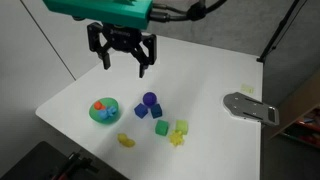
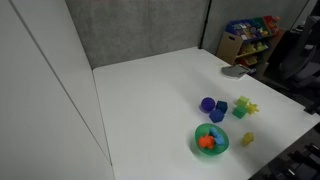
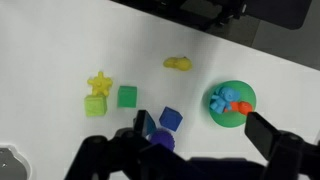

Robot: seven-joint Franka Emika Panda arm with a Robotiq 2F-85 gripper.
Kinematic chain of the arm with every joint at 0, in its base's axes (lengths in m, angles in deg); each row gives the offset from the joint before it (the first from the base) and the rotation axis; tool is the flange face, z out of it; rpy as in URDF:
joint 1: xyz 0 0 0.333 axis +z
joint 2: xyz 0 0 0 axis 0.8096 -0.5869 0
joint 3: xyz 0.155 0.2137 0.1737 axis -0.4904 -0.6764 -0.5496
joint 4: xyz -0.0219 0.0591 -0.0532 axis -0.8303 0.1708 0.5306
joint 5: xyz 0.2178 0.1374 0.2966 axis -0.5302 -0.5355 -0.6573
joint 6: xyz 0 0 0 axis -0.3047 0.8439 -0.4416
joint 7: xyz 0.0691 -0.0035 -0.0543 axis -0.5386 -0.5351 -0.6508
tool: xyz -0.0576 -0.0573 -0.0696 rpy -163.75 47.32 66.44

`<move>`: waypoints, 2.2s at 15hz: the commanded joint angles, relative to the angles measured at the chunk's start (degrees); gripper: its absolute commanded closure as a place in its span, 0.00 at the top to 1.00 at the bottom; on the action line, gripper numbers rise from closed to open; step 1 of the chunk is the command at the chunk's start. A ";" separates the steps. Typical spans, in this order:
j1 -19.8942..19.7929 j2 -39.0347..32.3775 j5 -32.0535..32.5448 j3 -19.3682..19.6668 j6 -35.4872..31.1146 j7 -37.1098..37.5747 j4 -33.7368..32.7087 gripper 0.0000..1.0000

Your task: Remove the orange object from the bowl

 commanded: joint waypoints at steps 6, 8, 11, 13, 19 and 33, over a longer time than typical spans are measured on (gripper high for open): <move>-1.00 -0.90 0.66 -3.29 -1.79 2.28 -0.36 1.00; -0.55 -1.46 1.05 -4.99 -3.07 3.98 -0.65 1.00; 0.35 -2.30 1.80 -8.25 -6.61 7.38 -0.22 1.00; 1.25 -2.90 2.07 -10.51 -10.31 9.78 0.96 1.00; 5.11 -6.51 4.70 -17.21 -22.14 16.40 4.14 1.00; 8.93 -22.68 4.73 -22.08 -40.32 8.88 5.75 1.00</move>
